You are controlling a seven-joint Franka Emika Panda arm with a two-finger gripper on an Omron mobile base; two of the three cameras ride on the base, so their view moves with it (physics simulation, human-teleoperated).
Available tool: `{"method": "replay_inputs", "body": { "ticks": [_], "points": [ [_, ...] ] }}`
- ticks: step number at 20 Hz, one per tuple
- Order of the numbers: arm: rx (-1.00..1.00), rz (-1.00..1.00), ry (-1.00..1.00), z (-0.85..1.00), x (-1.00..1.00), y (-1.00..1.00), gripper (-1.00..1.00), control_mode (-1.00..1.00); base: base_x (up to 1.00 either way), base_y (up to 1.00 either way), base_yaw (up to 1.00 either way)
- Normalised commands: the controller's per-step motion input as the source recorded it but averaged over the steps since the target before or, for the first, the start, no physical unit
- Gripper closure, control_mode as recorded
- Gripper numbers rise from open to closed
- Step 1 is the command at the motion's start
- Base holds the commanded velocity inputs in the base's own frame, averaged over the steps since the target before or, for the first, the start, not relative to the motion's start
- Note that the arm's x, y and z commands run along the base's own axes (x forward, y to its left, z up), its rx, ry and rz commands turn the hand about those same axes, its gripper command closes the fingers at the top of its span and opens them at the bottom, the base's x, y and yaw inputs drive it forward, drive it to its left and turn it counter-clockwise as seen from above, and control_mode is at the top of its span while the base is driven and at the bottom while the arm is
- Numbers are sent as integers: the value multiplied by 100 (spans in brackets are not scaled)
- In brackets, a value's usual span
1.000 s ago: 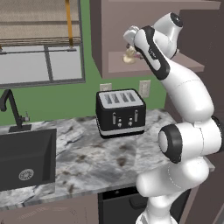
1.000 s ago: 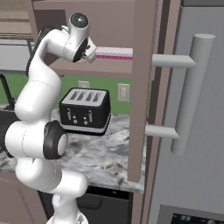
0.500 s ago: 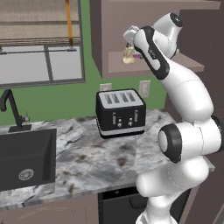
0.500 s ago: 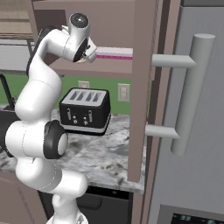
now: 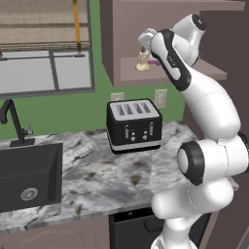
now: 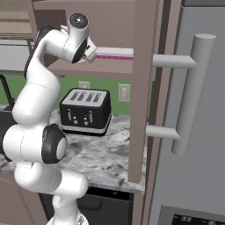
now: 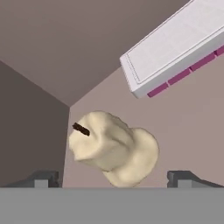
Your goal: Pick the candle and candle from the dining table and place them in the open cabinet. Close the cabinet after placing the objects.
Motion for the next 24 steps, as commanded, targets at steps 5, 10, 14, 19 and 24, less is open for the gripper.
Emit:
{"method": "replay_inputs", "body": {
  "ticks": [5, 10, 14, 19, 24],
  "points": [
    [0, 0, -2, 0, -36, 0, -100, -100, 0, 0, 0],
    [0, 0, -3, 1, -53, 0, -100, -100, 0, 0, 0],
    [0, 0, -2, 17, -55, 0, -100, -100, 0, 0, 0],
    [0, 0, 0, 25, -53, 0, -100, -100, 0, 0, 0],
    [0, 0, 9, 27, -62, 0, -100, -100, 0, 0, 0]
  ]
}}
